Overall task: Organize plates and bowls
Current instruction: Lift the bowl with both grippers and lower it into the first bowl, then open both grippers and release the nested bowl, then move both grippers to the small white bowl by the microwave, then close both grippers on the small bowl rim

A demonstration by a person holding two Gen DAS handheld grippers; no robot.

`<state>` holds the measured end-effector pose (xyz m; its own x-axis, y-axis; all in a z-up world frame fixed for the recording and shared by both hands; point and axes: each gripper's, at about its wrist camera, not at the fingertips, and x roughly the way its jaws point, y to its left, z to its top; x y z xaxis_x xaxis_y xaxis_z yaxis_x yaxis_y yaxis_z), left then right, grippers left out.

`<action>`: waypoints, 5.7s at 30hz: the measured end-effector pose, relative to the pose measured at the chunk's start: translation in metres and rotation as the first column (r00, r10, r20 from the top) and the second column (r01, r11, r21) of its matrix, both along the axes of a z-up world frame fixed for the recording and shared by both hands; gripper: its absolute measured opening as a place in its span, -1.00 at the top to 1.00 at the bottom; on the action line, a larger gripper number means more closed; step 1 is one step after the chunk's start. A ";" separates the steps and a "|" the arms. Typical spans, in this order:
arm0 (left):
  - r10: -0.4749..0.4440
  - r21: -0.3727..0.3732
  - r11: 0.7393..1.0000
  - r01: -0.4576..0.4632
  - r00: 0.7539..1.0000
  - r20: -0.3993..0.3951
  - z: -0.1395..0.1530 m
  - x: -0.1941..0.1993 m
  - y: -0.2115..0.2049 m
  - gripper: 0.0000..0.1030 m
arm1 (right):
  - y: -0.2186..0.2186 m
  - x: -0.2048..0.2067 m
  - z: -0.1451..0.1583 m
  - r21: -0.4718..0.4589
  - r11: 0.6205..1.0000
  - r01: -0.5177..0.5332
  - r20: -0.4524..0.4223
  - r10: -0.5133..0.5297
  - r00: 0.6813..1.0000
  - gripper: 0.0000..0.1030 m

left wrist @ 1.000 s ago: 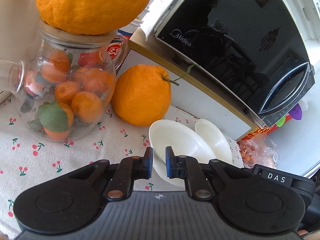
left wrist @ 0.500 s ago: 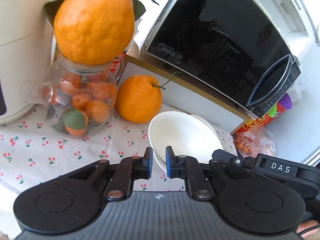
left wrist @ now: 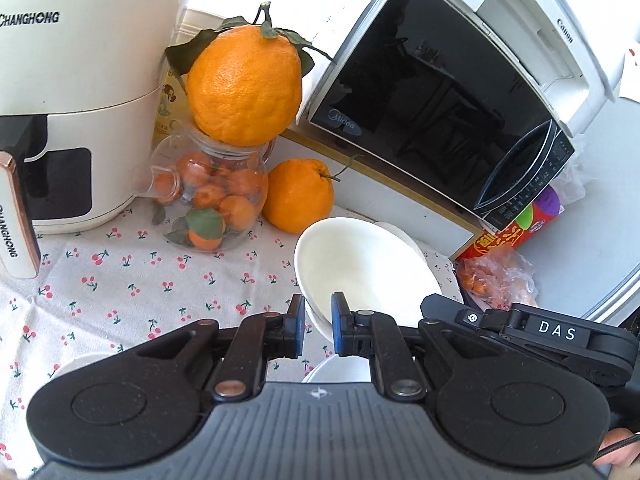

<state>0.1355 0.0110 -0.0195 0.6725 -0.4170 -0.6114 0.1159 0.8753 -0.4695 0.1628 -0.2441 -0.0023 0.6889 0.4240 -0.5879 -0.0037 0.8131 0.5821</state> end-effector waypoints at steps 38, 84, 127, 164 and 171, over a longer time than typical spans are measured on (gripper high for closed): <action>0.015 0.220 0.975 0.011 0.993 -0.118 -0.019 -0.076 0.102 0.74 | 0.135 -0.064 -0.033 -0.037 0.941 -0.338 -0.160 0.328 0.931 0.65; 0.076 0.268 0.963 -0.038 0.988 -0.133 -0.019 -0.061 0.099 -0.22 | 0.122 -0.047 -0.029 -0.122 0.957 -0.264 -0.145 0.246 0.958 0.45; -0.103 0.338 0.937 0.092 0.995 0.014 -0.002 0.081 -0.097 -0.99 | -0.081 0.073 0.020 -0.288 0.952 0.101 0.016 -0.101 0.995 -1.00; -0.125 0.123 0.984 0.130 0.991 -0.051 -0.076 0.169 -0.157 0.48 | -0.152 0.128 -0.124 0.218 0.931 0.293 -0.144 -0.267 0.953 0.20; -0.142 0.157 0.976 0.151 0.988 -0.066 -0.082 0.170 -0.162 0.72 | -0.149 0.128 -0.125 0.178 0.939 0.295 -0.143 -0.272 0.952 0.55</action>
